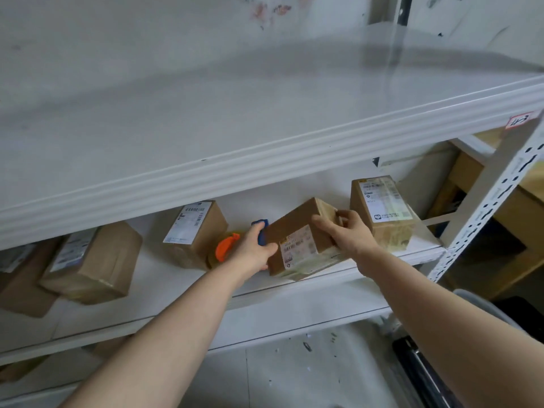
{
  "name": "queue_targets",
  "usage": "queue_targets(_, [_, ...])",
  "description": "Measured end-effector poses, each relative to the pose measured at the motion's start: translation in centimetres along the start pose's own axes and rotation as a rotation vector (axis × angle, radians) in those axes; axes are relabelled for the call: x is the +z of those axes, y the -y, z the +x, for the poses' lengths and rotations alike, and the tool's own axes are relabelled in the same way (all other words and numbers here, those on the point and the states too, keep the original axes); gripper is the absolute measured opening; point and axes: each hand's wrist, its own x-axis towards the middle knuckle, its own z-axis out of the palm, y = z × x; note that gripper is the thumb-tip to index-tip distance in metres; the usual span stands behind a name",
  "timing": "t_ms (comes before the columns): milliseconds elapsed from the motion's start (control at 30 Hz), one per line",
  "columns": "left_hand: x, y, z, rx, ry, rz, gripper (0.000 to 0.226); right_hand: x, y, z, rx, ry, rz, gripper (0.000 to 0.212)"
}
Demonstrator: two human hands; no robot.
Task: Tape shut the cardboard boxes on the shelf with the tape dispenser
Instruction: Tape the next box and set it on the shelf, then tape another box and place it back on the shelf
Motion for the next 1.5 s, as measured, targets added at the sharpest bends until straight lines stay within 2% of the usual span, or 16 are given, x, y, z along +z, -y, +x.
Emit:
queue_targets(100, [2.5, 0.7, 0.2, -0.037, 0.133, 0.054, 0.035, -0.6, -0.3, 0.9, -0.013, -0.059, -0.028, 0.055])
queue_targets(167, [3.5, 2.3, 1.1, -0.112, 0.132, 0.061, 0.034, -0.6, -0.5, 1.2, -0.038, 0.005, -0.024, 0.044])
queue_targets(300, [2.2, 1.7, 0.4, -0.137, 0.065, -0.003, 0.026, 0.8, -0.3, 1.1, -0.024, 0.297, 0.078, 0.076])
queue_targets(367, [2.3, 0.7, 0.1, -0.172, 0.091, -0.174, 0.022, 0.9, -0.2, 0.9, -0.022, 0.351, 0.023, 0.076])
queue_targets(467, [2.6, -1.0, -0.1, -0.119, 0.037, -0.218, 0.025, 0.2, -0.7, 1.6, -0.041, 0.258, -0.022, 0.063])
queue_targets(533, [2.3, -1.9, 0.1, -0.057, -0.038, -0.218, 0.024, -0.3, -0.7, 2.5, -0.082, 0.051, -0.081, 0.052])
queue_targets(600, [2.1, -2.8, 0.4, -0.079, 0.001, -0.292, 0.022, -0.5, -0.3, 3.2, -0.080, -0.155, -0.137, 0.037])
queue_targets(667, [2.6, -3.2, 0.5, -0.092, 0.099, -0.274, 0.021, -0.2, -0.2, 3.3, -0.068, -0.138, -0.177, 0.025])
queue_targets(833, [5.4, -2.2, 1.2, -0.127, 0.168, -0.183, 0.043, 0.3, -1.3, 2.3, -0.180, 0.087, -0.617, 0.059])
queue_targets(900, [6.1, -2.2, 2.0, -0.153, 0.152, -0.434, 0.047, 0.0, -1.0, 2.4, -0.245, 0.138, -0.797, 0.062])
queue_targets(967, [6.7, -2.5, 2.6, -0.136, 0.118, -0.633, 0.047, -0.3, -0.4, 2.6, -0.288, 0.058, -0.956, 0.061])
queue_targets(1033, [6.6, -2.7, 3.0, -0.074, 0.060, -0.509, 0.044, 0.0, 0.5, 2.6, -0.344, -0.044, -0.960, 0.061])
queue_targets(1133, [5.2, -2.0, 3.2, -0.018, -0.078, -0.187, 0.039, 1.6, 1.5, 2.7, -0.450, 0.000, -0.903, 0.058])
queue_targets(1267, [1.1, 0.4, 2.2, 0.061, -0.236, -0.006, 0.030, 5.1, 1.3, 2.7, -0.514, 0.171, -0.913, 0.050])
queue_targets(1400, [-4.7, 3.7, 0.5, 0.111, -0.515, 0.540, 0.036, 9.6, -1.0, 1.9, -0.449, 0.485, -1.058, 0.044])
queue_targets(1500, [-8.9, 5.7, 0.1, 0.072, -0.576, 0.597, 0.045, 13.2, -2.0, 1.3, -0.515, 0.620, -1.179, 0.045])
